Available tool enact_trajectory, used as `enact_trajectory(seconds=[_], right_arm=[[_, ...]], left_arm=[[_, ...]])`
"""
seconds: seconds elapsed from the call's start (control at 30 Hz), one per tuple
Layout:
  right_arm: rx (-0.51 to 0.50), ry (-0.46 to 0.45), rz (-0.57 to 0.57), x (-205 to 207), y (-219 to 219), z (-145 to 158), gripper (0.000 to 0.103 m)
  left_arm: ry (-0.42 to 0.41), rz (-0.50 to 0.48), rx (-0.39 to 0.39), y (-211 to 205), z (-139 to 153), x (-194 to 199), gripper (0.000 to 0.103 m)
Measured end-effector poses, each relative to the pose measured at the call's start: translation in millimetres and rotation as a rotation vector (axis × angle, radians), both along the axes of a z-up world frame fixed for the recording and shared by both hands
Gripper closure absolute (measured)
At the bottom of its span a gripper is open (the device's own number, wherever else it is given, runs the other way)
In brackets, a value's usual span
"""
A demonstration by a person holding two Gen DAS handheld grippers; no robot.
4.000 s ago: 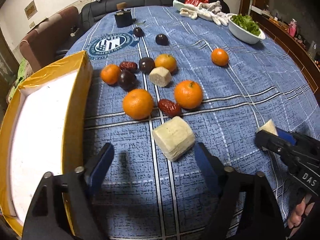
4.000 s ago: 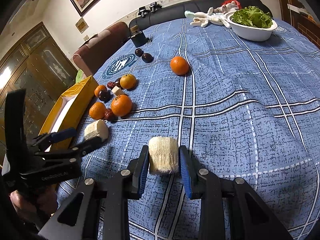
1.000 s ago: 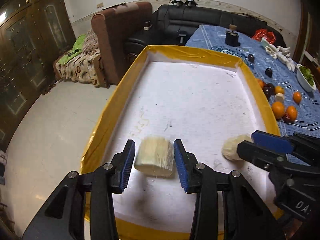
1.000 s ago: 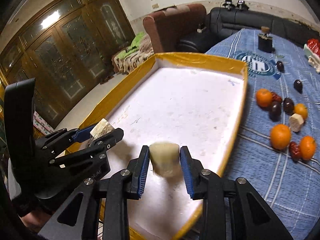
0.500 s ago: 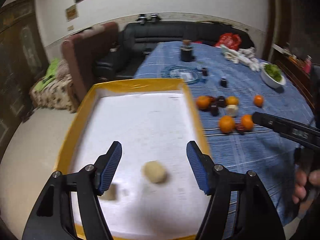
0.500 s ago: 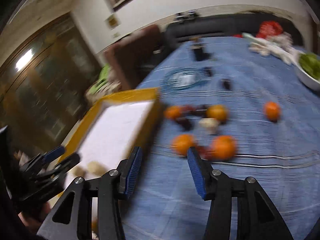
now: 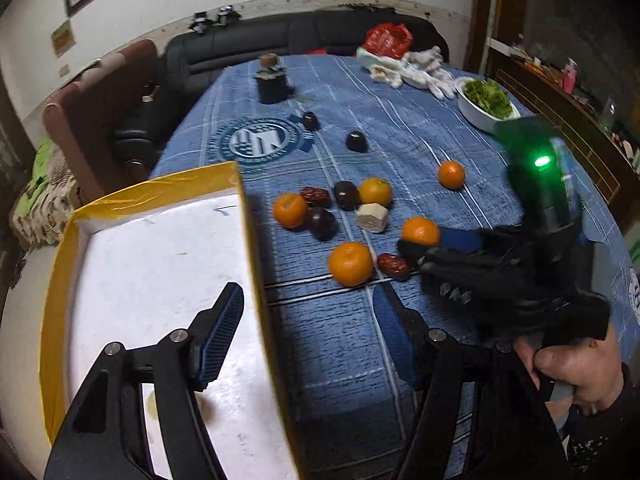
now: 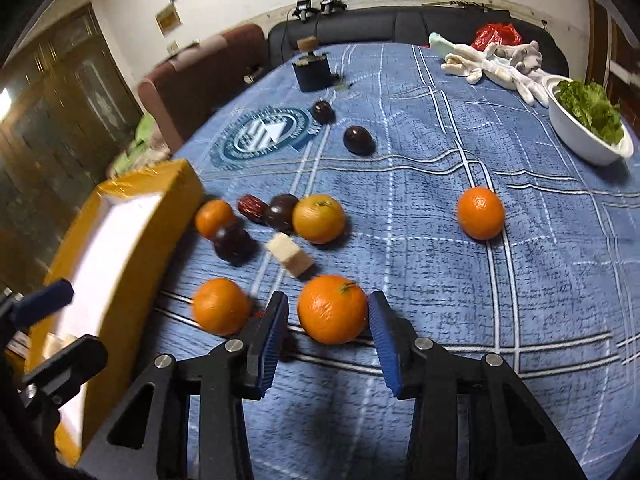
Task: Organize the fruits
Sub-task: 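Move both grippers back to the table and close on a mandarin orange each, then carry both mandarin oranges into the tray and open both grippers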
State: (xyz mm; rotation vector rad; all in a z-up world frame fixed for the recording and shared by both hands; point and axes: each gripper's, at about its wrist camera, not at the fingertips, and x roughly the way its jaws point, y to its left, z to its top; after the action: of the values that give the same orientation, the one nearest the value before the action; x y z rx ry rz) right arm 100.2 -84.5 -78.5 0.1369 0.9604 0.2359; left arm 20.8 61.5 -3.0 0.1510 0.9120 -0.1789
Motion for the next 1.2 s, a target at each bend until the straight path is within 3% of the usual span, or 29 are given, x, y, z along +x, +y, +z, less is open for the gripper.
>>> enact_trajectory(seconds=[0.03, 0.1, 0.2, 0.43, 0.6, 0.77, 1.13, 1.2], right_arm=[[-0.006, 0.038, 0.013, 4.1, 1.5, -5.5, 0.065], [-0.012, 0.006, 0.027, 1.3, -1.6, -4.7, 0.066], [0.092, 0.011, -0.007, 1.0, -21.1, -5.3, 0.067], [0.201, -0.01, -0.05, -9.8, -57.7, -9.0, 0.067], [0.245, -0.044, -0.043, -14.6, -67.3, -12.2, 0.067], [0.261, -0.048, -0.038, -14.7, -69.2, -12.7, 0.067], [0.247, -0.051, -0.037, -15.6, -66.5, -11.7, 0.067], [0.241, -0.053, -0.035, -15.7, -65.3, -11.3, 0.067]], left_arm=[[0.008, -0.004, 0.006, -3.8, -1.5, 2.5, 0.036], [0.024, -0.022, 0.01, -11.3, -4.0, 8.8, 0.036], [0.048, -0.022, 0.067, -26.7, -12.9, 22.8, 0.036], [0.11, -0.014, 0.126, -44.6, -35.4, 49.8, 0.037], [0.146, 0.028, 0.062, -38.8, -45.0, 65.9, 0.039], [0.161, 0.054, 0.0, -34.8, -51.9, 71.1, 0.048], [0.128, 0.047, 0.033, -45.0, -56.4, 67.4, 0.053], [0.167, 0.037, -0.025, -46.2, -60.3, 74.0, 0.058]])
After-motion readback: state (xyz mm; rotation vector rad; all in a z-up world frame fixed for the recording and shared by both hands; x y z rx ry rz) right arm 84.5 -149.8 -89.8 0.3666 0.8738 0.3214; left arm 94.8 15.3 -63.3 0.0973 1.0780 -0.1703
